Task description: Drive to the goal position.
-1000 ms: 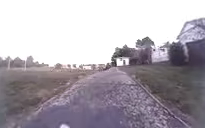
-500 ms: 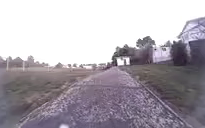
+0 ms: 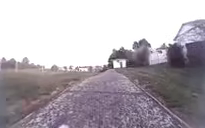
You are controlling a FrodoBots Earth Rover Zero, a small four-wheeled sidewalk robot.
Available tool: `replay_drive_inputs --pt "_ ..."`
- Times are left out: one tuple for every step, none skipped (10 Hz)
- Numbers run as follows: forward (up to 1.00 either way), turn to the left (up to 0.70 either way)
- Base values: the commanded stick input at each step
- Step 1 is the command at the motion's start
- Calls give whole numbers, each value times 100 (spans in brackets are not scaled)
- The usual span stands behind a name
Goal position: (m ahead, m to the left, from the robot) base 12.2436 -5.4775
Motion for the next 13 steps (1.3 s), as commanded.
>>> replay_drive_inputs --pt "70 0" --pt "70 0" --pt "70 0" --pt "70 0" --pt "70 0" --pt "70 0" --pt "70 0" --pt "70 0" --pt "70 0" --pt "70 0" --pt "70 0" --pt "70 0" --pt "70 0"
